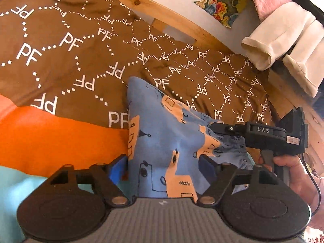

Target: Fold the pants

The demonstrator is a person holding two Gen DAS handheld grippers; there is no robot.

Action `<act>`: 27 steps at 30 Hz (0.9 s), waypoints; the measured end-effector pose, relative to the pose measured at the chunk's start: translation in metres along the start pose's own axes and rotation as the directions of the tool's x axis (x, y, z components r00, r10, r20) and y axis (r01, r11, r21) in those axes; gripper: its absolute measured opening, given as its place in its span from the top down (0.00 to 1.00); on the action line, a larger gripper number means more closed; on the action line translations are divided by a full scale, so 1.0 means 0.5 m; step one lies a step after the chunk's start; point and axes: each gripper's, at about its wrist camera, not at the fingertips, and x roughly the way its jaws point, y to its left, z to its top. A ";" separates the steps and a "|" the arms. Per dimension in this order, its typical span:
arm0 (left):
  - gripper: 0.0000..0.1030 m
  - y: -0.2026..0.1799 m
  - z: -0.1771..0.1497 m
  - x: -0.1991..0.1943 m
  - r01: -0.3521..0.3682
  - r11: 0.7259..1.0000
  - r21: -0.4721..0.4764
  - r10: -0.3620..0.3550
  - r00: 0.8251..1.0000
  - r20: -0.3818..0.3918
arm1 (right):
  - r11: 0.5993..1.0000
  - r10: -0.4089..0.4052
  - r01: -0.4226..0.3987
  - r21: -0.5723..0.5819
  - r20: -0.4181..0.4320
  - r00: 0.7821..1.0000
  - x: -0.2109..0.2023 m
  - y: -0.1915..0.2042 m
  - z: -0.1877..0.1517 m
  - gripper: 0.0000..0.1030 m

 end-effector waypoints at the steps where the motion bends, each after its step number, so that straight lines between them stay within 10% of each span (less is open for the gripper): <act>1: 0.33 0.001 -0.001 0.002 0.000 1.000 0.000 0.000 1.000 -0.009 | 1.000 -0.001 0.001 0.002 -0.002 1.000 -0.001 -0.001 -0.001 0.51; 19: 0.81 -0.018 -0.002 0.002 -0.065 0.996 0.059 0.067 0.997 -0.043 | 0.958 -0.131 0.150 -0.246 0.093 0.987 -0.032 0.097 -0.026 0.79; 27: 0.84 -0.042 -0.001 -0.023 -0.081 0.993 0.083 0.082 0.996 -0.018 | 0.904 -0.132 0.186 -0.385 0.163 0.978 -0.072 0.171 -0.040 0.81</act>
